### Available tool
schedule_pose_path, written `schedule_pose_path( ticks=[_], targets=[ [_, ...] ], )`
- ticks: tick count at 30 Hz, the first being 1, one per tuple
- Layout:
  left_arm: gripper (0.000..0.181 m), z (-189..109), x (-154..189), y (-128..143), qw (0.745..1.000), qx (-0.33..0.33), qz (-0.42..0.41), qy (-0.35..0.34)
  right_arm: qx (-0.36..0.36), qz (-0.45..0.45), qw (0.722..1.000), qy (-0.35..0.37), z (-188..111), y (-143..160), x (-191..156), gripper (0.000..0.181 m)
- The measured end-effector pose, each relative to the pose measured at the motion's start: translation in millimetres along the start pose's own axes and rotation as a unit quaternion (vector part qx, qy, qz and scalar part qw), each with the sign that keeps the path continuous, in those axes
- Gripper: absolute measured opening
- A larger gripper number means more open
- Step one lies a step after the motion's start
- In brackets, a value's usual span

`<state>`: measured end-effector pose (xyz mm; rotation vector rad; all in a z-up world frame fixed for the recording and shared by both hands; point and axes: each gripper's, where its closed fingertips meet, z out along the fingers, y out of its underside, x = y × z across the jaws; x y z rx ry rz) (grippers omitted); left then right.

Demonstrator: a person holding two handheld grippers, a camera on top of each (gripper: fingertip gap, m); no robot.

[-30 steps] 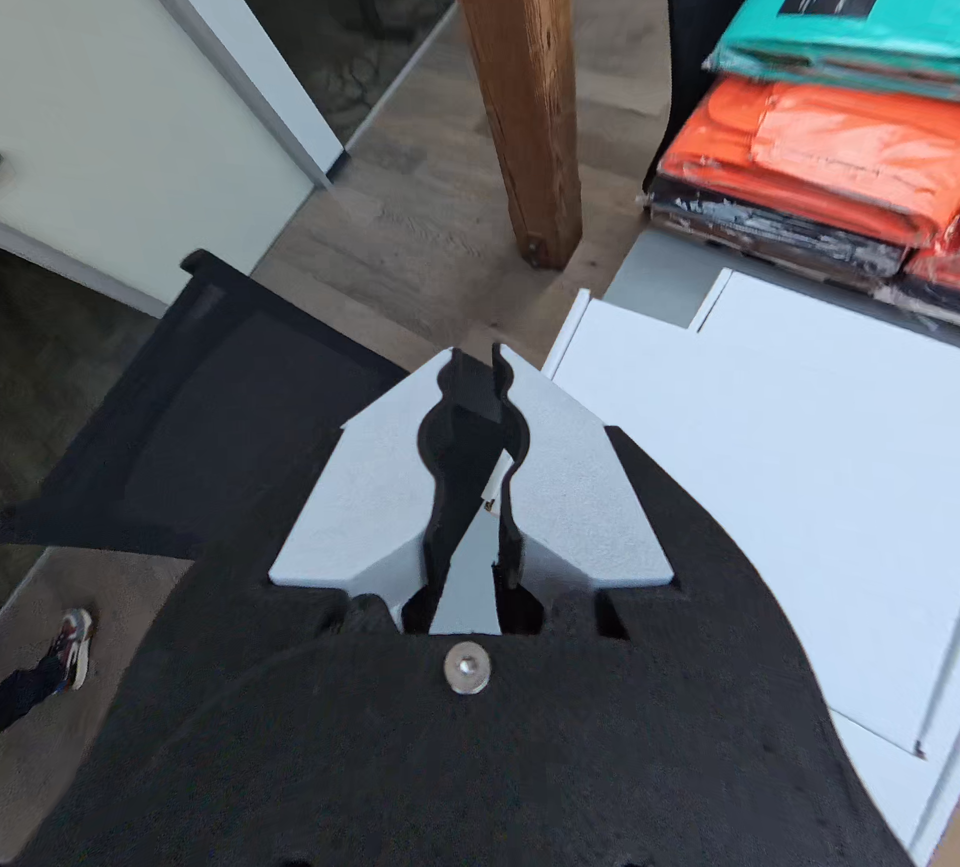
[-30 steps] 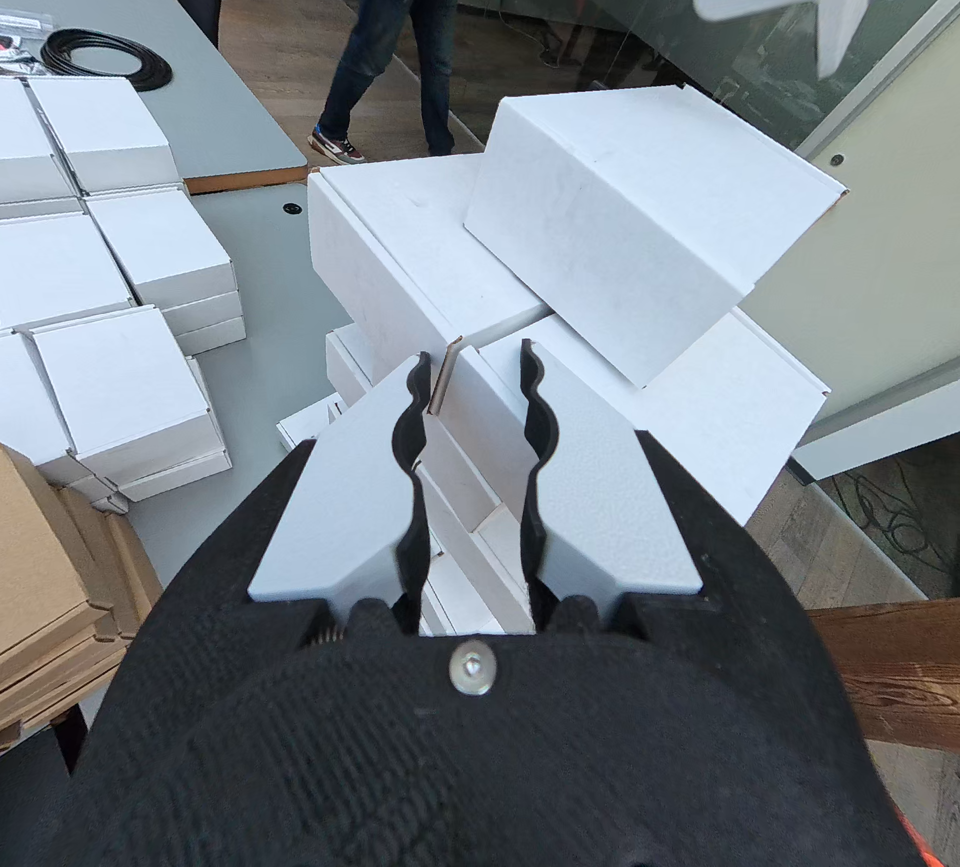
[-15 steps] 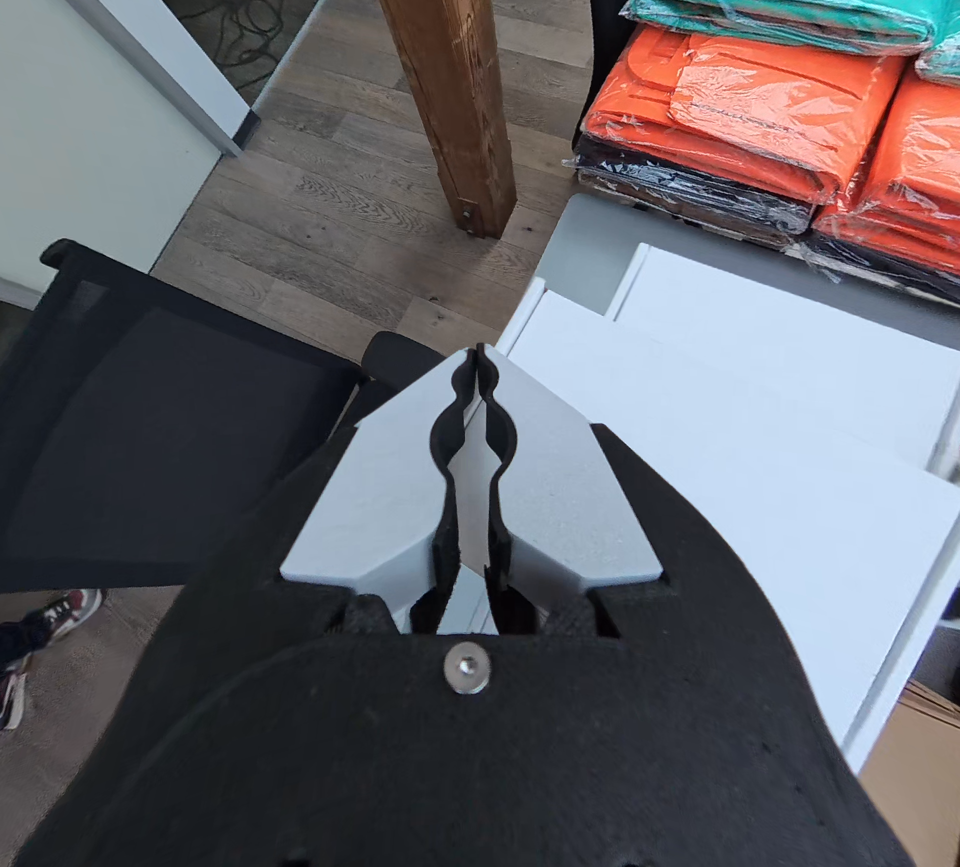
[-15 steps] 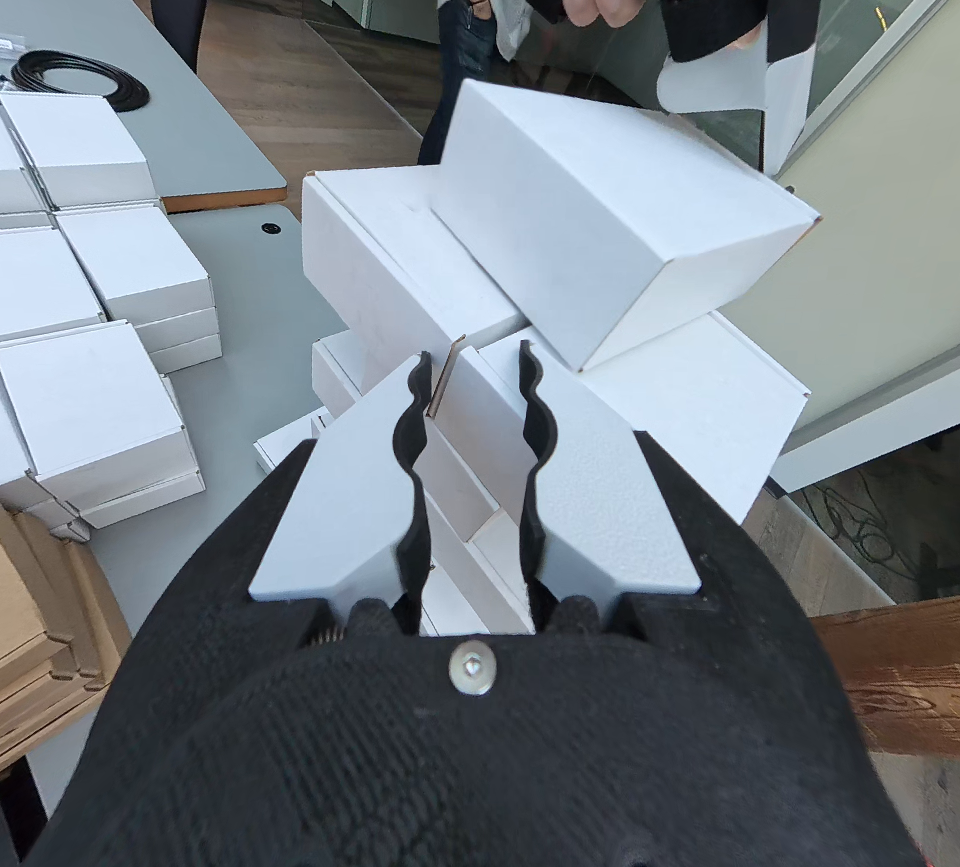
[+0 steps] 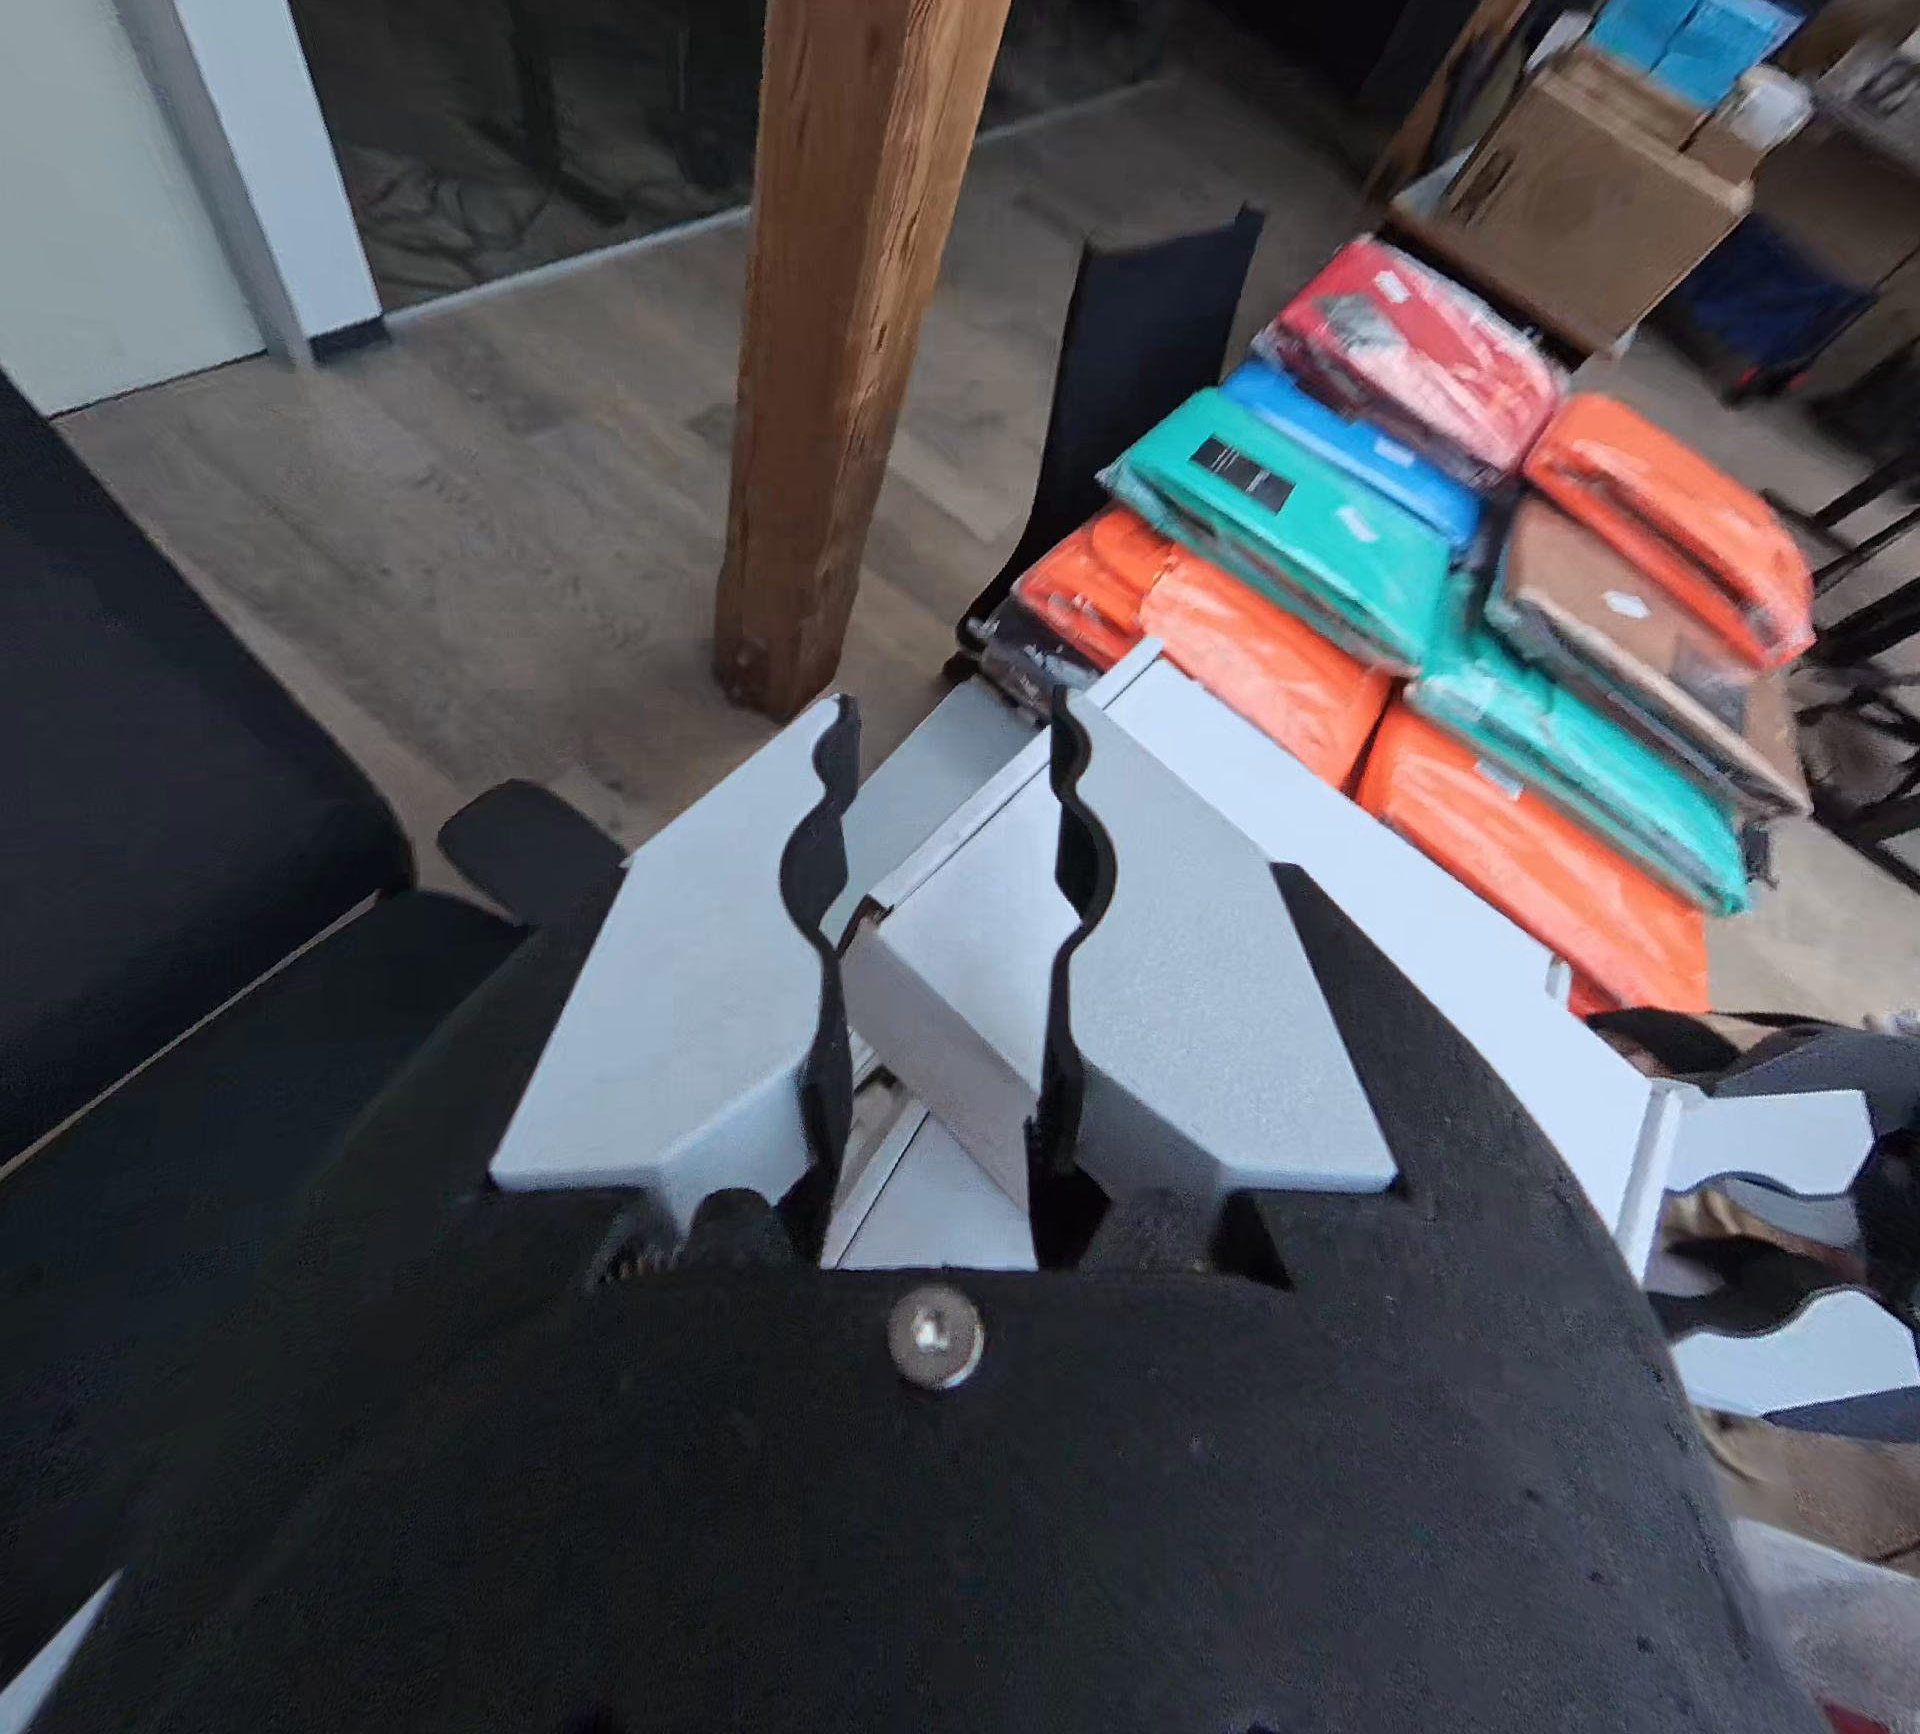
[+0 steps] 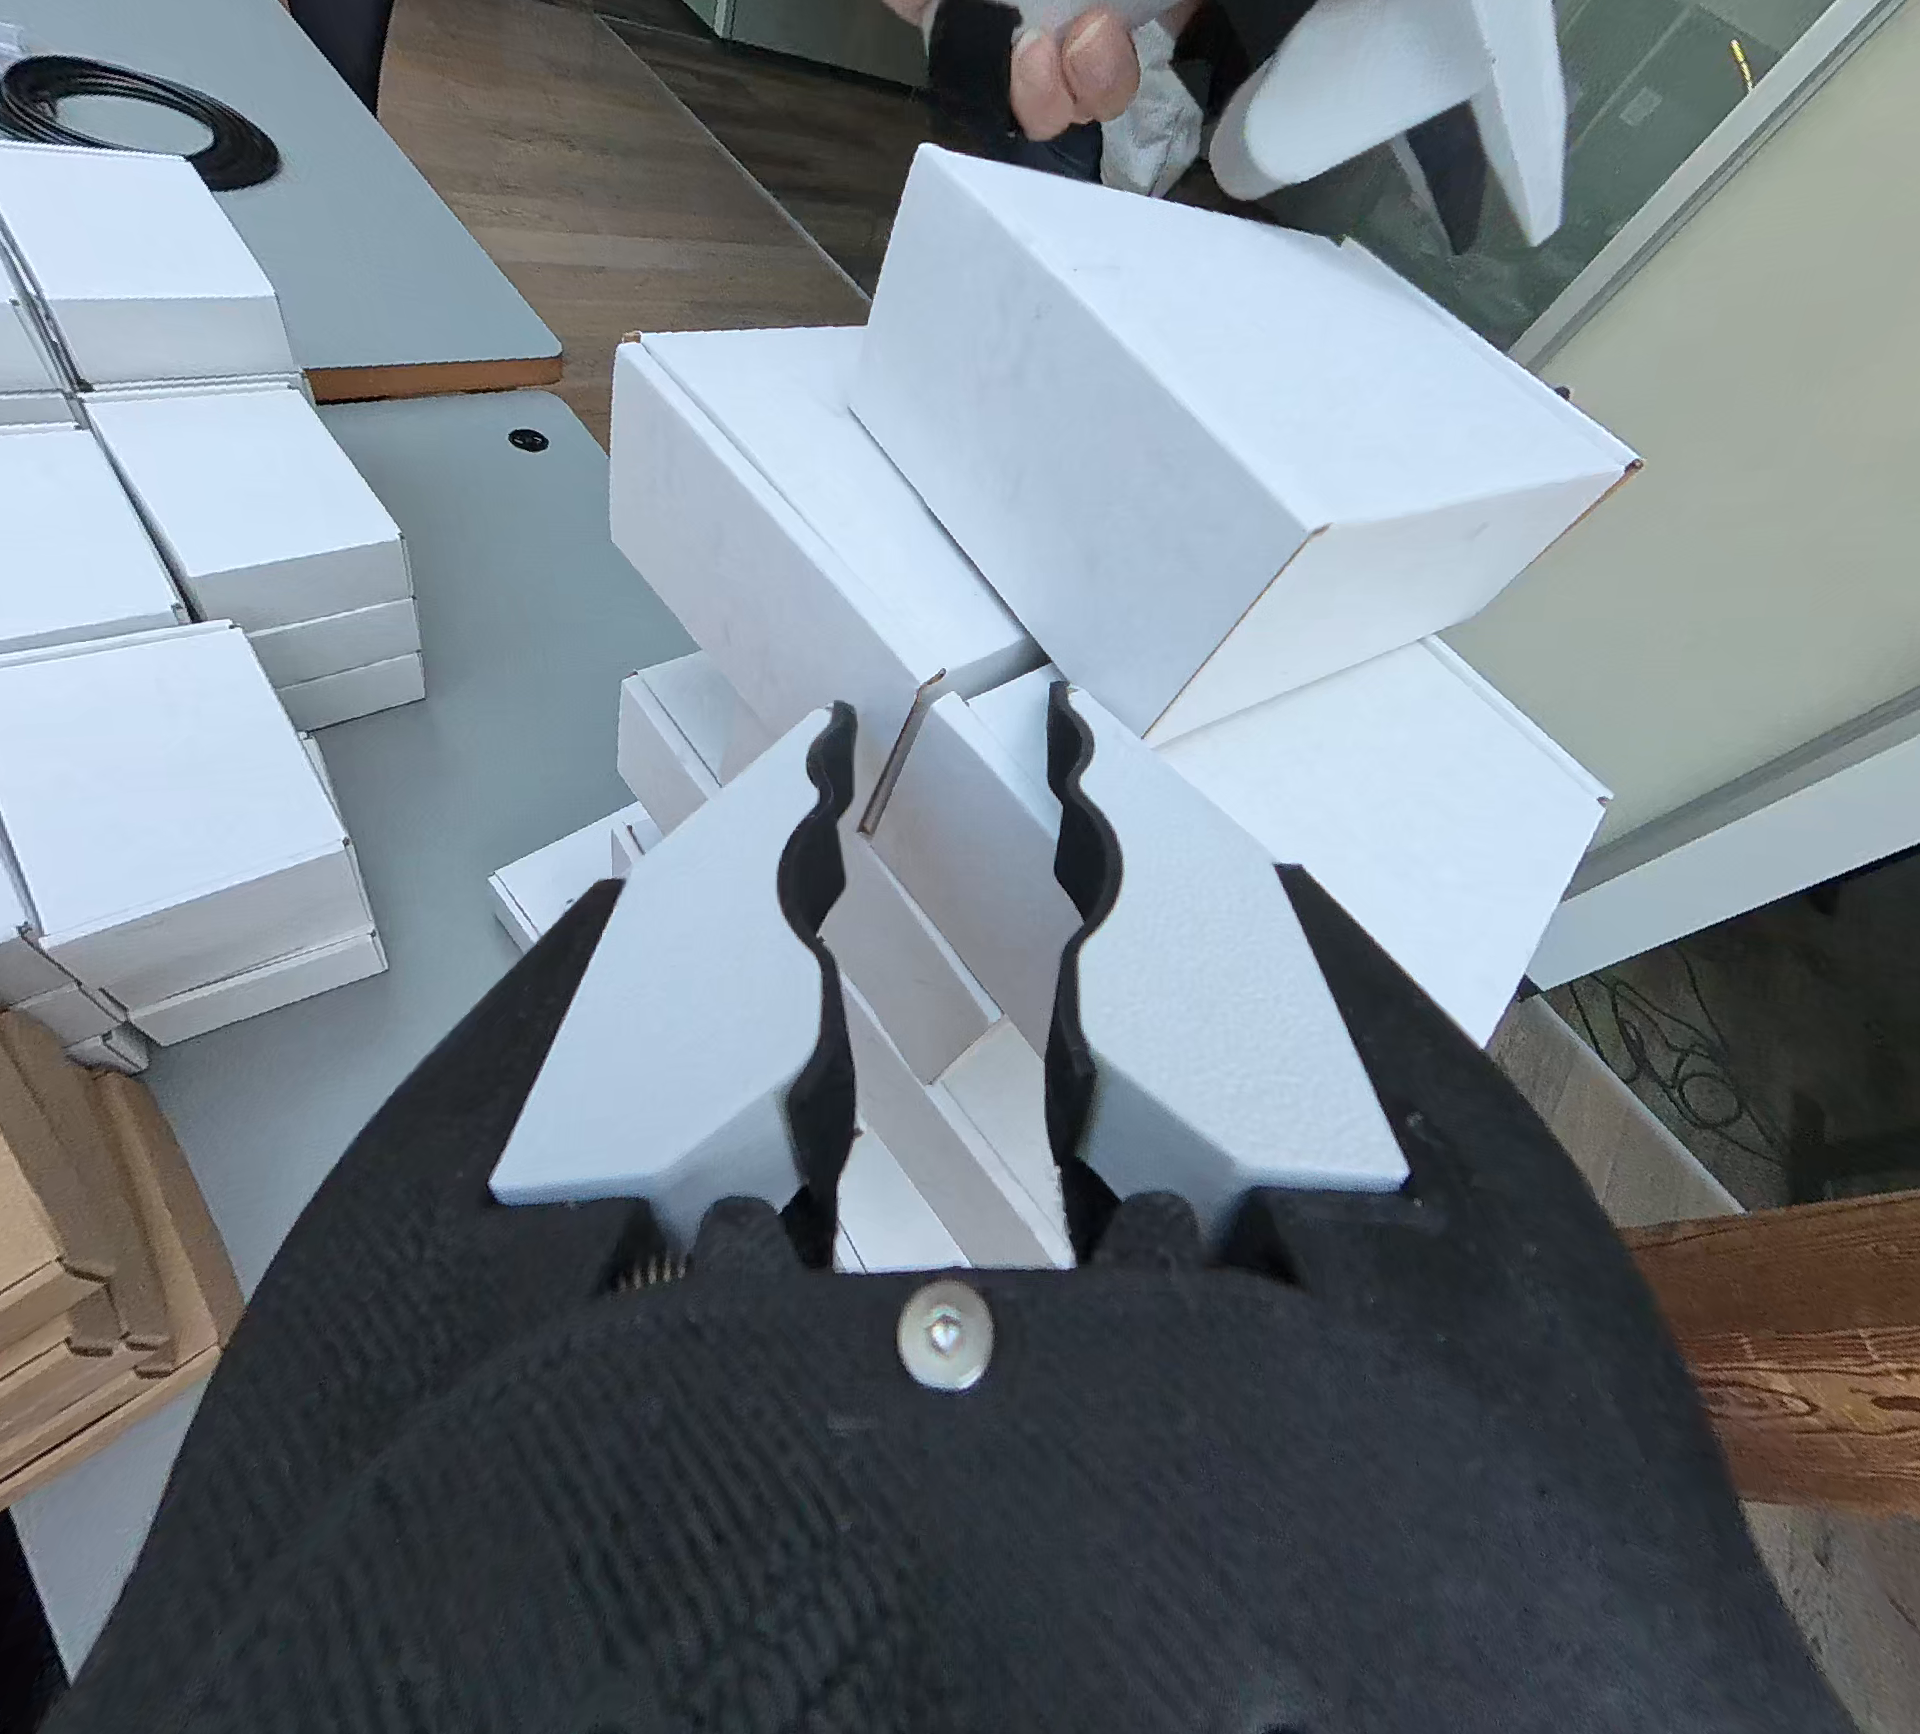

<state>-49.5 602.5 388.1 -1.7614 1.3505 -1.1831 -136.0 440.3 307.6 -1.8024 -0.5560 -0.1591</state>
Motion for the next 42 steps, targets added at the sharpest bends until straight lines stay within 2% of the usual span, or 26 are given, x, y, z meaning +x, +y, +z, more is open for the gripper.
schedule_pose_path(
  ticks=[2,5,11,13,14,17,20,22,26,31,34,36,38,42],
  targets=[
    [0.032,-0.5,2.6,-1.6,0.999,0.032,-0.003,0.025,0.005,-0.014,1.000,0.004,0.9,0.1,0.0,0.037],
    [0.025,0.2,3.2,3.6,0.999,0.042,0.004,0.032,0.005,-0.034,0.999,0.016,1.3,1.4,1.1,0.037],
    [0.008,-1.8,32.2,14.0,0.996,0.009,0.040,0.082,0.015,-0.051,0.998,0.030,1.3,1.8,1.0,0.036],
    [0.004,-1.0,34.6,14.1,0.996,0.006,0.045,0.073,0.027,-0.055,0.997,0.036,1.1,2.1,1.7,0.037],
    [0.006,-0.9,32.6,13.5,0.997,0.008,0.051,0.060,0.035,-0.056,0.997,0.039,1.1,2.4,2.1,0.037],
    [0.043,-3.0,15.9,6.7,0.997,0.038,0.071,0.002,0.053,-0.067,0.995,0.051,0.9,2.9,2.9,0.036],
    [0.048,-4.6,7.7,1.8,0.997,0.067,0.050,0.005,0.059,-0.076,0.994,0.060,0.8,3.1,3.1,0.036],
    [0.047,-4.2,3.2,1.6,0.996,0.082,0.007,0.023,0.059,-0.076,0.993,0.063,0.9,3.4,3.8,0.036],
    [0.038,-5.7,23.2,8.4,0.985,0.090,-0.060,0.136,0.063,-0.079,0.993,0.062,0.3,3.6,3.9,0.036],
    [0.019,-10.4,37.1,13.6,0.981,0.068,-0.064,0.169,0.064,-0.078,0.993,0.061,-0.1,4.2,4.8,0.035],
    [0.021,-12.3,40.7,22.4,0.984,0.027,-0.058,0.165,0.061,-0.079,0.993,0.057,0.0,4.1,4.5,0.035],
    [0.041,-17.2,30.2,17.3,0.989,0.029,-0.060,0.132,0.057,-0.080,0.994,0.057,0.7,4.3,4.7,0.036],
    [0.050,-29.1,19.2,6.8,0.991,0.048,-0.059,0.109,0.054,-0.078,0.994,0.054,1.2,4.2,4.2,0.036],
    [0.082,-35.5,-12.4,10.2,0.999,0.031,0.020,0.023,0.051,-0.071,0.995,0.051,1.2,3.8,3.2,0.037]
  ],
)
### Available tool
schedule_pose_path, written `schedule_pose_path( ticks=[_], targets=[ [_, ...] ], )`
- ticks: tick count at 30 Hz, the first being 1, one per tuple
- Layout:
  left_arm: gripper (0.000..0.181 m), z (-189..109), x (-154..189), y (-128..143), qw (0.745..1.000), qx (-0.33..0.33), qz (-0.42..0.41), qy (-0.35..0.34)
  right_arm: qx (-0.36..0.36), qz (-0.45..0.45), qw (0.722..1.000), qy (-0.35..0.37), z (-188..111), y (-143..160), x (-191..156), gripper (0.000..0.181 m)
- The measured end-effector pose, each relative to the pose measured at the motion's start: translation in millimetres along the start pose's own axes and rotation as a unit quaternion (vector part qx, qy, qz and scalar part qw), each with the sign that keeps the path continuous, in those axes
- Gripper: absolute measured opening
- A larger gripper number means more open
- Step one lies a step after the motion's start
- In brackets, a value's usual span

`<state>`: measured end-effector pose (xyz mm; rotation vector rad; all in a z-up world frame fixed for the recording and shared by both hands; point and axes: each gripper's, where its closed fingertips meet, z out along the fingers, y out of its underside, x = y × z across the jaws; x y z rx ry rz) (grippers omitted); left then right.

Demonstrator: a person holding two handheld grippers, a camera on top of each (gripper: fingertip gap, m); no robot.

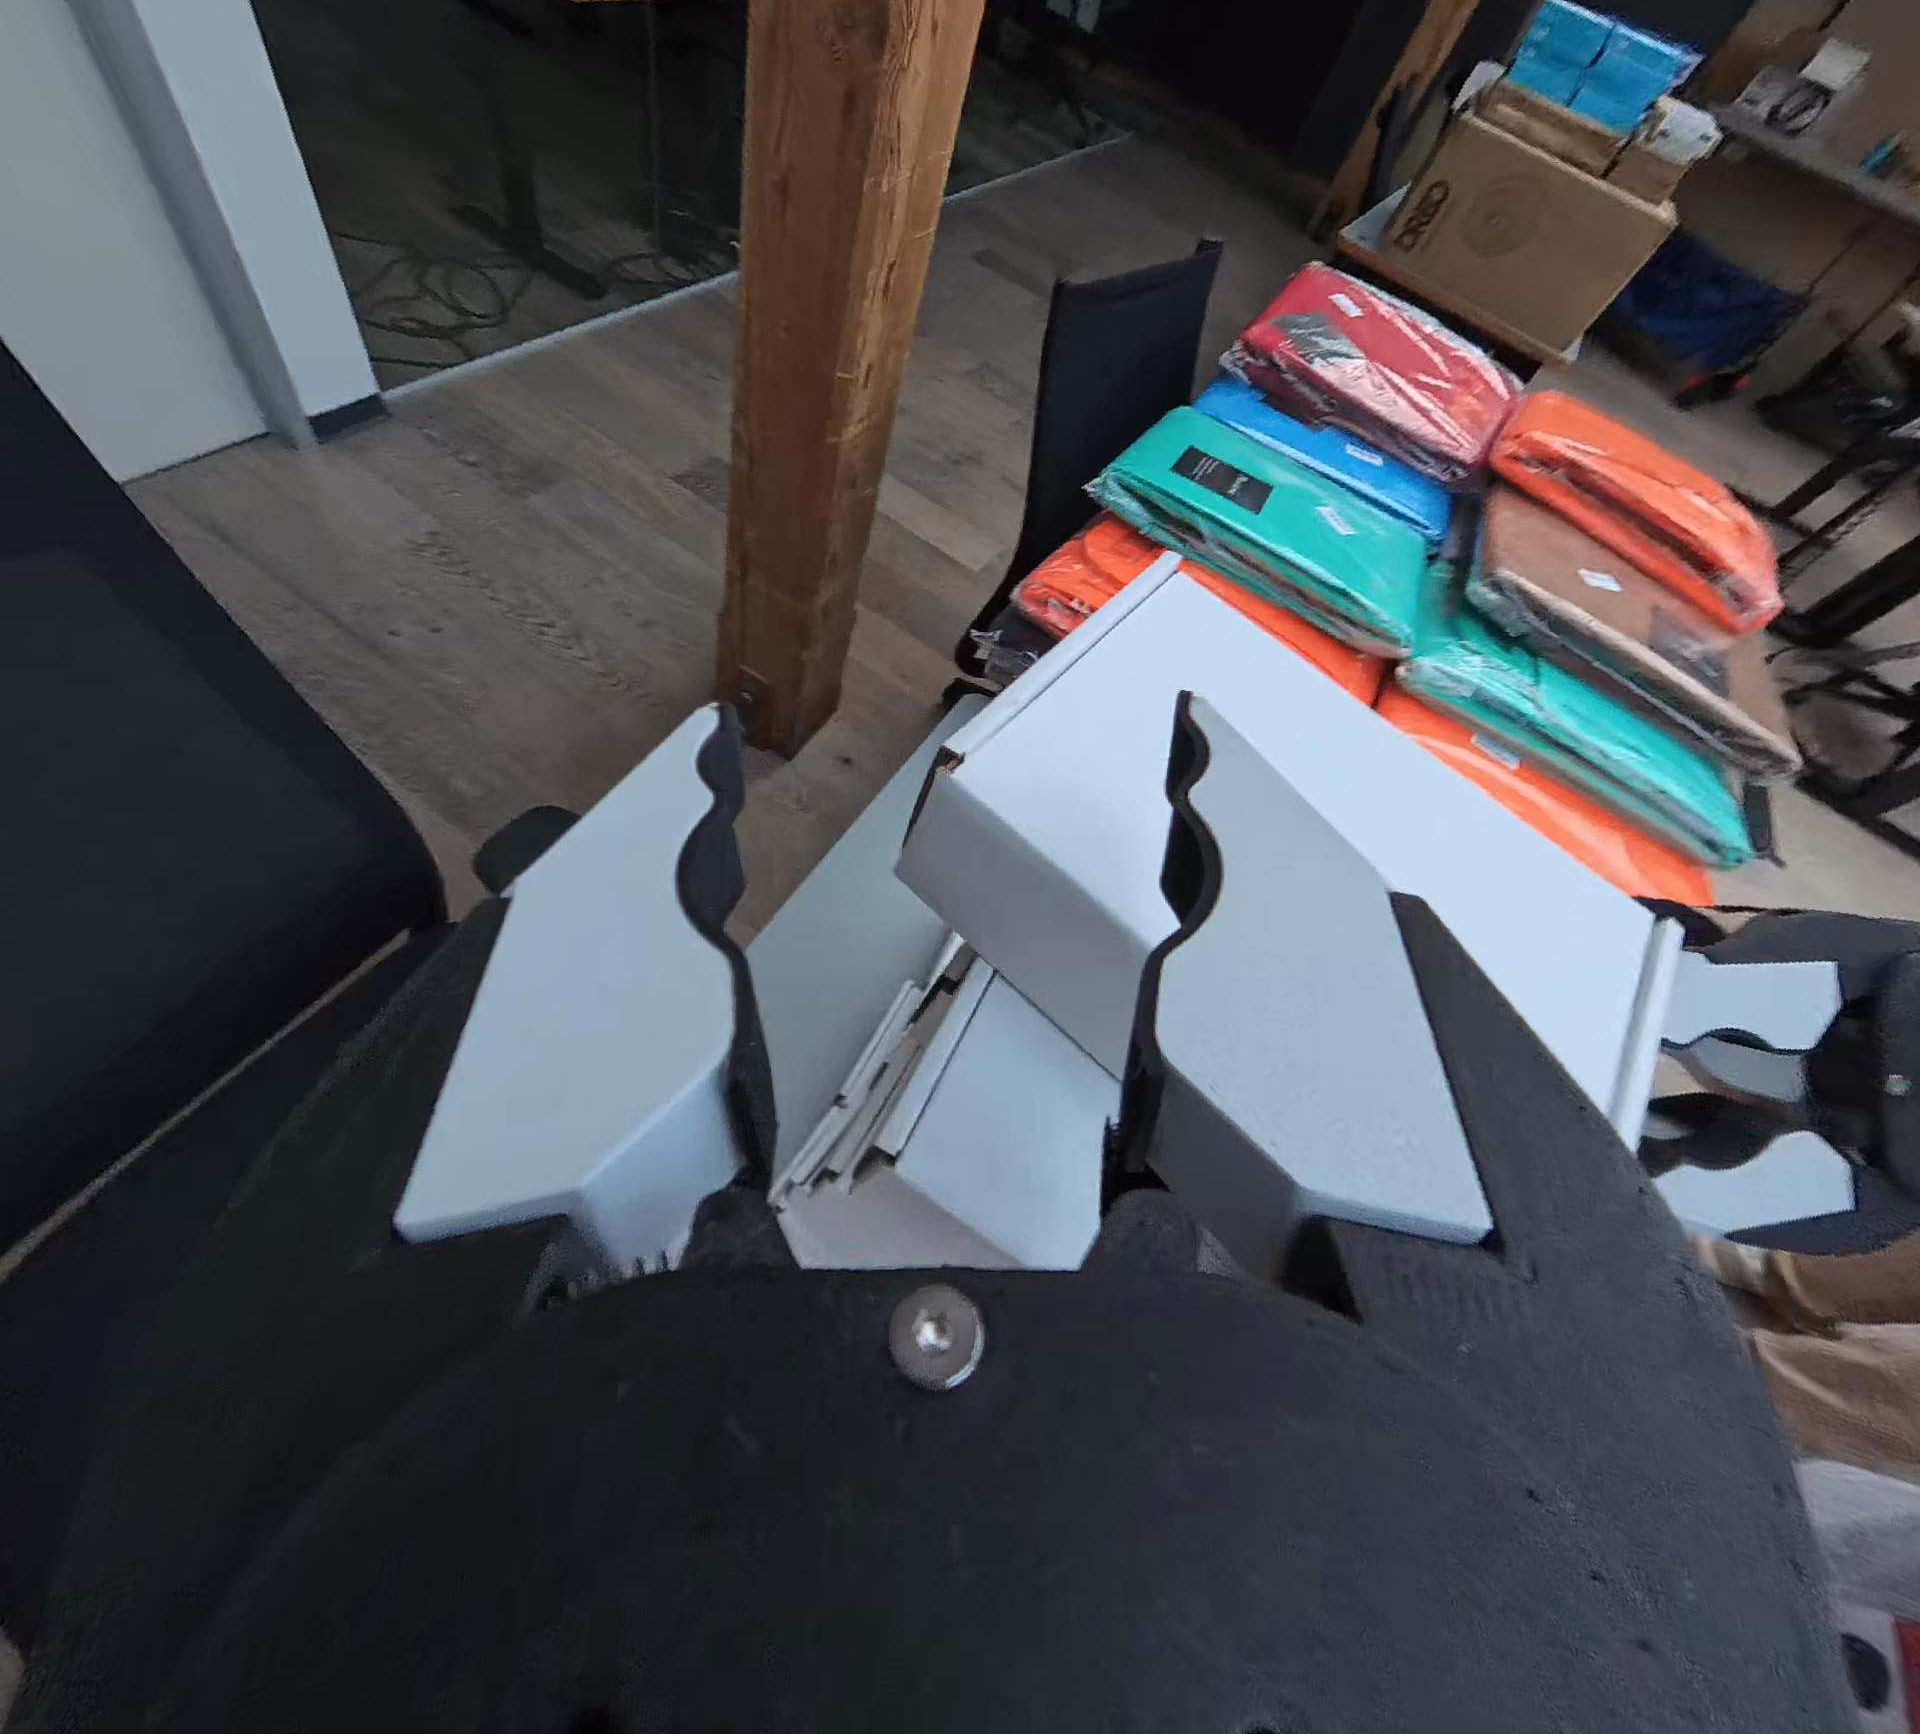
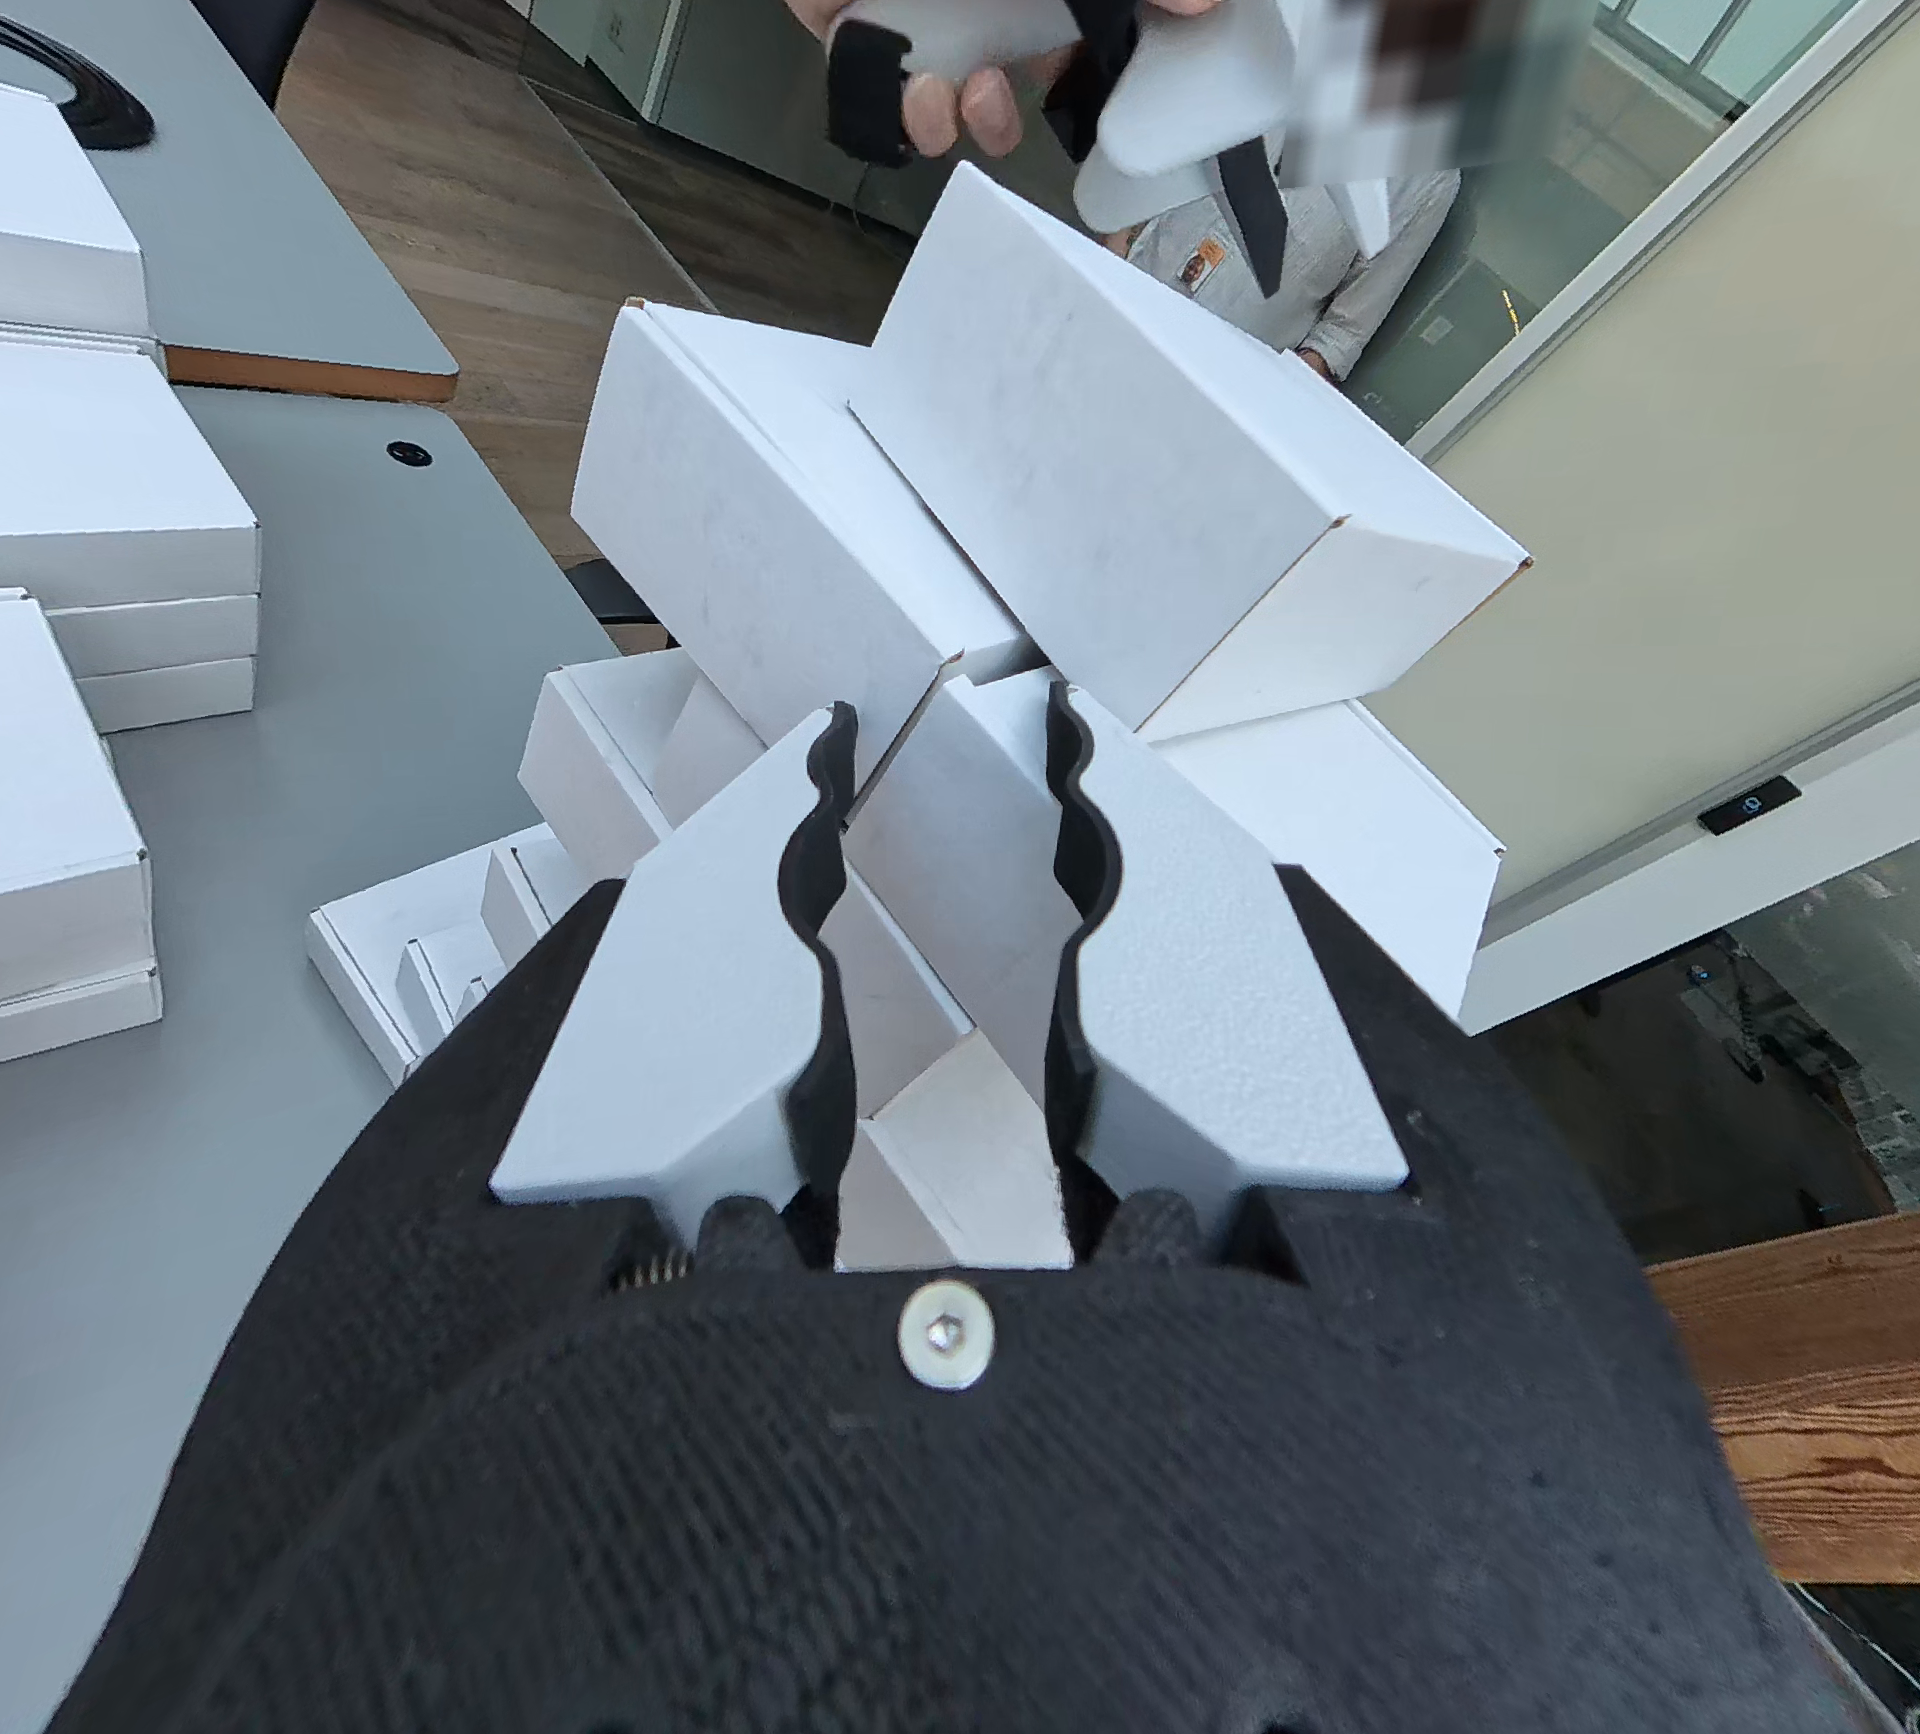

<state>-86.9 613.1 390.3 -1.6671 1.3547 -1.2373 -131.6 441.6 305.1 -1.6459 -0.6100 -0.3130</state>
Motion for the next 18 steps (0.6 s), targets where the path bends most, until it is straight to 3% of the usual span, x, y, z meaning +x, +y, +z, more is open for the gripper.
schedule_pose_path(
  ticks=[2,6,9,18],
  targets=[
    [0.086,4.9,1.8,-2.6,1.000,0.012,0.011,0.009,-0.001,0.002,1.000,-0.002,0.2,-0.1,0.2,0.037],
    [0.072,14.5,21.9,-4.4,0.989,0.029,-0.063,0.127,-0.007,0.000,1.000,-0.004,-0.3,0.1,0.7,0.037],
    [0.075,22.5,17.1,12.2,0.991,-0.005,-0.046,0.127,-0.007,0.006,1.000,-0.004,-0.1,-0.3,0.9,0.036],
    [0.058,26.8,29.6,16.8,0.981,0.006,-0.066,0.182,0.001,0.007,1.000,-0.003,0.2,-1.3,2.6,0.035]
  ],
)
